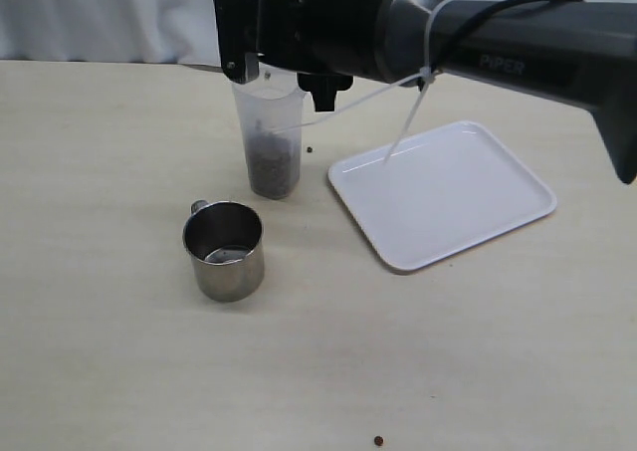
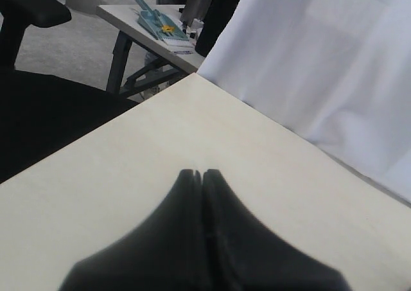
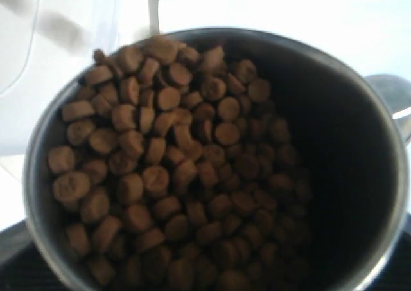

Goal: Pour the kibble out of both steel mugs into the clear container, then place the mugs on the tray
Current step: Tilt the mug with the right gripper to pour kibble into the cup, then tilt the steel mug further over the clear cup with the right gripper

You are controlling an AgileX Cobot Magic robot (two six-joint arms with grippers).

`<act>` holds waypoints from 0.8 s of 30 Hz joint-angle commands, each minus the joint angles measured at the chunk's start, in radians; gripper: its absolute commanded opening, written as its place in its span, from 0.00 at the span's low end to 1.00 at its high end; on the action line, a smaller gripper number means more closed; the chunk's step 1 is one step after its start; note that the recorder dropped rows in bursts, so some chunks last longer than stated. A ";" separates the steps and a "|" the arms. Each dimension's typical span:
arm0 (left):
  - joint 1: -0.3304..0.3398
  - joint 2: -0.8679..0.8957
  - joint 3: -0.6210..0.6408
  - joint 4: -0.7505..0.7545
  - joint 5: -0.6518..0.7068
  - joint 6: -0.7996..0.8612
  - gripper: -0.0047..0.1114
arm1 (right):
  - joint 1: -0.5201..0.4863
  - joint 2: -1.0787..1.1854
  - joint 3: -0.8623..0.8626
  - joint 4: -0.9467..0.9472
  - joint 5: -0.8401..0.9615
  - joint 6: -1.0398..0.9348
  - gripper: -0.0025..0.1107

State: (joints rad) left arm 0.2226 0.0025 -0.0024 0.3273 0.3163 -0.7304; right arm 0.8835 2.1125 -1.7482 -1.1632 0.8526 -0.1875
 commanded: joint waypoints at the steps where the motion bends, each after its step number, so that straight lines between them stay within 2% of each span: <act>1: -0.003 -0.003 0.002 0.005 -0.007 -0.003 0.04 | 0.003 -0.010 -0.008 -0.030 0.009 -0.021 0.07; 24: -0.003 -0.003 0.002 0.005 -0.007 -0.003 0.04 | 0.003 -0.010 -0.008 -0.032 0.009 -0.090 0.07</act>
State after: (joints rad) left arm 0.2226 0.0025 -0.0024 0.3293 0.3163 -0.7304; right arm 0.8835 2.1125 -1.7482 -1.1655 0.8545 -0.2688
